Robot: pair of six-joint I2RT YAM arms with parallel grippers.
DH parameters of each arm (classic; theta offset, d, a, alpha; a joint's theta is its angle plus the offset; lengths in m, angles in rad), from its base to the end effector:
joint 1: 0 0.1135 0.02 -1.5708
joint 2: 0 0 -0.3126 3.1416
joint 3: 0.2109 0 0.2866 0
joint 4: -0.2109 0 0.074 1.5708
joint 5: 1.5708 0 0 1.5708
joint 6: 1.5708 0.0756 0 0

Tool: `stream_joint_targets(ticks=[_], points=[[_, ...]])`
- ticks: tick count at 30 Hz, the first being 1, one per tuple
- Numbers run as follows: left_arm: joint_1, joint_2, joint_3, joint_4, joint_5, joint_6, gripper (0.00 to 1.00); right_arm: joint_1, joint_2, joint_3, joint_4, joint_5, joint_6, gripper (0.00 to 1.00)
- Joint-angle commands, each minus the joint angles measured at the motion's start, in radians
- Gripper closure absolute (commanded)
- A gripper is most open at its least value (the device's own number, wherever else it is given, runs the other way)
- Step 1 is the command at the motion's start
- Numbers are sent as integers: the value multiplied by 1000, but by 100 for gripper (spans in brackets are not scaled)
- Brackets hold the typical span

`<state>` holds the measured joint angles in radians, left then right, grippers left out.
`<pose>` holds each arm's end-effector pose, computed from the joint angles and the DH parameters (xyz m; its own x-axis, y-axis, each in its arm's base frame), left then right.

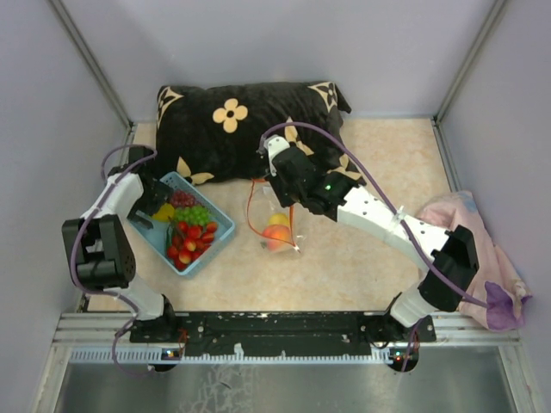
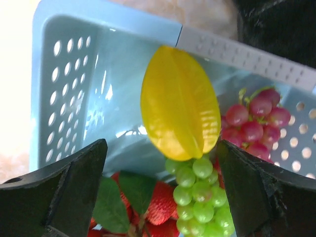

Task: Place the food in the zip-top bag and seal the zipper
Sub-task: Pick up the fake fruit from the bin.

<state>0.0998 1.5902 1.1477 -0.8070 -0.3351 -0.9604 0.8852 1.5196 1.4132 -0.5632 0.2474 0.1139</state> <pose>0.3467 0.0597 0.2223 -0.3794 -0.8157 -0.4367 -0.8868 0.4552 -0.0799 0.2705 0.3014 0.3642 -0.4619 -0.3906 -0.7963 -0.5802 0.8121 -0.0619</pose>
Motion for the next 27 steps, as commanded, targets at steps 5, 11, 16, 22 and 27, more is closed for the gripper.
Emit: stream_joint_targets(ticks=[5, 11, 16, 22, 27], points=[[18, 117, 105, 67, -16, -73, 5, -5, -22, -4, 55, -29, -22, 96], [27, 175, 83, 91, 7, -111, 10, -6, -18, -6, 51, -22, -24, 96], [29, 197, 37, 104, -20, -125, 17, -6, -14, -11, 50, -22, -25, 96], [33, 198, -7, 161, -26, -111, 23, -5, -8, -14, 46, -33, -30, 96], [33, 209, -12, 162, -8, -101, 34, -5, -3, -13, 39, -40, -33, 96]])
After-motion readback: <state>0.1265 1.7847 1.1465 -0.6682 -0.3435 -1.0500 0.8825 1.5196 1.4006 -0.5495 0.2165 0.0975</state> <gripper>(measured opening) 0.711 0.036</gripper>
